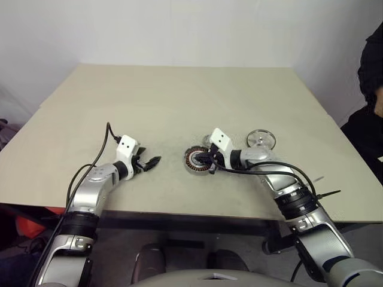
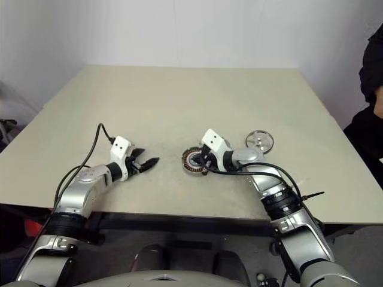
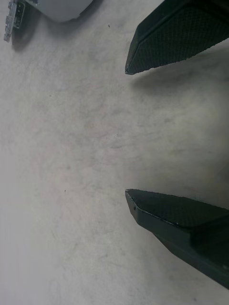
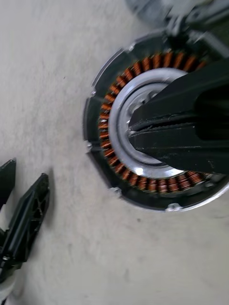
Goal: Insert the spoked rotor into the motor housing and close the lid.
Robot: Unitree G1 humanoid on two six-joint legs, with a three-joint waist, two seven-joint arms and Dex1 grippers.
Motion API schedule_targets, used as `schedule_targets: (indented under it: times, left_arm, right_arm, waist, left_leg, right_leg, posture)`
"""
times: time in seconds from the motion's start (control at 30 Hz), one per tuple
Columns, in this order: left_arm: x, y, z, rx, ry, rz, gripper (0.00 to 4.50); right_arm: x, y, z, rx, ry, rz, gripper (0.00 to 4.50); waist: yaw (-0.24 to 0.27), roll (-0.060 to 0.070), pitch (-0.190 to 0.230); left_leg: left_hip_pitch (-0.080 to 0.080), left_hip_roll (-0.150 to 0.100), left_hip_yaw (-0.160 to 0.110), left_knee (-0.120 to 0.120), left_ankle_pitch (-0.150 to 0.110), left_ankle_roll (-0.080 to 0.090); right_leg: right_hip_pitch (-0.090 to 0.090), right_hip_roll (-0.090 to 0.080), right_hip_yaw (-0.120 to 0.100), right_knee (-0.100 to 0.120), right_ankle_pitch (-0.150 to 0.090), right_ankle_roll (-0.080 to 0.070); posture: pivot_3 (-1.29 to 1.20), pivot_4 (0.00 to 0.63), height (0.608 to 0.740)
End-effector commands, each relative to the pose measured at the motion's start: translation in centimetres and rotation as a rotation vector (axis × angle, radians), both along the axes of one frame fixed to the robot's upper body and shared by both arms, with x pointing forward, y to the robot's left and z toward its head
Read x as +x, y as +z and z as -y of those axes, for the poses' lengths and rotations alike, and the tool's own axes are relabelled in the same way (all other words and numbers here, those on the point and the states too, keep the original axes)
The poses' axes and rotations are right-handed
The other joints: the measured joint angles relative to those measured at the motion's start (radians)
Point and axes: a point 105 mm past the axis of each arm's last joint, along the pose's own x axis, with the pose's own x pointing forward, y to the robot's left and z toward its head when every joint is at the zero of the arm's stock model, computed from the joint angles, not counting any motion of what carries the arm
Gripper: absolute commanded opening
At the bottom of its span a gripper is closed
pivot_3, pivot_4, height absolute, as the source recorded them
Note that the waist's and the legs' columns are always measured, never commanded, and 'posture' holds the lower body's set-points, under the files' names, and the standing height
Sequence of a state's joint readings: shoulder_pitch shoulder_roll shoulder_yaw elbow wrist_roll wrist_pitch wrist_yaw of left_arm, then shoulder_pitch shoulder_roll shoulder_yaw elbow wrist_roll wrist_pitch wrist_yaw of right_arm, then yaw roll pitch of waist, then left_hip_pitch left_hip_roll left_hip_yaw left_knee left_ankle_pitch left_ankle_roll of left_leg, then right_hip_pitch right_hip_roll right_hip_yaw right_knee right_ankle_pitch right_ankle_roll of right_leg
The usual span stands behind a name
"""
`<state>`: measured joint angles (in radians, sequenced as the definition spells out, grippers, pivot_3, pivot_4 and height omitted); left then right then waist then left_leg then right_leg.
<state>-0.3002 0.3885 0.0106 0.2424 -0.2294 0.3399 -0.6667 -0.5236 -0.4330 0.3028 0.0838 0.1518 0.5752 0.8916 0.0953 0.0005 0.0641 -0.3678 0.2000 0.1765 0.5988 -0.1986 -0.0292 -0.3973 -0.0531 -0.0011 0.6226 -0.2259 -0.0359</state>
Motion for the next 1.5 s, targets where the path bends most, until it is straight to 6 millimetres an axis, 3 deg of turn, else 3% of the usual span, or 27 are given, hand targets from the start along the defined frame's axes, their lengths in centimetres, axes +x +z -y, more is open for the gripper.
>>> schedule_targets:
  times: [0.03,0.27,0.5,0.57,0.93,1.07,1.2,1.37,1.5]
  left_arm:
    - [0.3,0.7,0.0,0.001,0.002,0.026,4.08]
    - [0.1,0.7,0.0,-0.002,0.005,0.025,4.08]
    - [0.0,0.6,-0.2,0.0,0.012,0.021,4.08]
    - [0.0,0.6,-0.3,0.0,0.014,0.022,4.08]
    - [0.2,0.7,0.2,-0.007,0.001,0.021,4.08]
    - [0.4,1.6,0.5,-0.039,-0.014,0.039,4.08]
    - [0.7,2.9,0.9,-0.082,-0.027,0.065,4.08]
    - [0.9,3.2,1.2,-0.082,-0.05,0.069,4.08]
    - [1.2,3.1,1.7,-0.082,-0.073,0.061,4.08]
  right_arm:
    - [0.6,2.9,-0.3,0.041,0.02,0.082,0.03]
    - [0.4,2.8,-0.6,0.039,0.028,0.082,0.03]
    - [0.2,-1.4,-0.4,-0.027,-0.02,-0.014,0.03]
    - [0.6,-1.1,-0.4,-0.018,-0.044,-0.005,0.03]
    - [1.7,4.0,0.4,0.078,-0.087,0.111,0.03]
    - [3.7,4.3,3.0,0.092,-0.28,0.146,0.03]
    - [5.5,4.4,7.3,0.084,-0.513,0.17,0.03]
    - [5.6,5.4,13.1,0.069,-0.707,0.198,0.03]
    - [4.5,7.0,16.6,0.063,-0.795,0.236,0.03]
  waist:
    - [0.0,0.0,0.0]
    - [0.0,0.0,0.0]
    - [-0.001,0.0,0.0]
    - [-0.002,0.0,0.0]
    - [0.0,0.0,0.0]
    - [0.0,0.0,0.0]
    - [0.001,0.0,0.0]
    - [0.001,0.0,0.0]
    - [0.002,0.0,0.0]
  left_leg:
    - [0.0,0.0,0.0,0.0,0.0,0.0]
    - [0.0,0.0,0.0,0.0,0.0,0.0]
    - [0.0,0.0,0.0,0.0,0.0,0.0]
    - [0.0,0.0,0.0,0.0,0.0,0.0]
    - [0.0,0.0,0.0,0.0,0.0,0.0]
    - [0.0,0.0,0.0,0.0,0.0,0.0]
    - [0.0,-0.001,0.0,0.0,0.0,0.0]
    - [-0.002,-0.001,0.0,-0.001,0.0,0.0]
    - [-0.001,-0.001,0.0,-0.001,0.0,0.0]
  right_leg:
    - [0.0,0.0,0.0,0.0,0.0,0.0]
    - [0.0,0.0,0.0,0.0,0.0,0.0]
    - [0.0,0.0,0.0,0.0,0.0,0.0]
    - [0.0,0.0,0.0,0.0,0.0,0.0]
    - [0.0,0.0,0.0,0.0,0.0,0.0]
    - [0.0,0.0,0.0,0.0,0.0,0.0]
    - [0.0,-0.001,0.0,0.0,0.0,0.0]
    - [-0.001,-0.001,0.0,0.0,0.0,0.0]
    - [-0.001,-0.001,0.0,-0.001,0.0,0.0]
  posture:
    - [0.0,0.0,0.74]
    - [0.0,0.0,0.74]
    - [0.0,0.0,0.74]
    - [0.0,0.0,0.74]
    - [0.0,0.0,0.74]
    - [0.0,0.0,0.74]
    - [0.0,0.0,0.74]
    - [0.0,0.0,0.74]
    - [0.0,0.0,0.74]
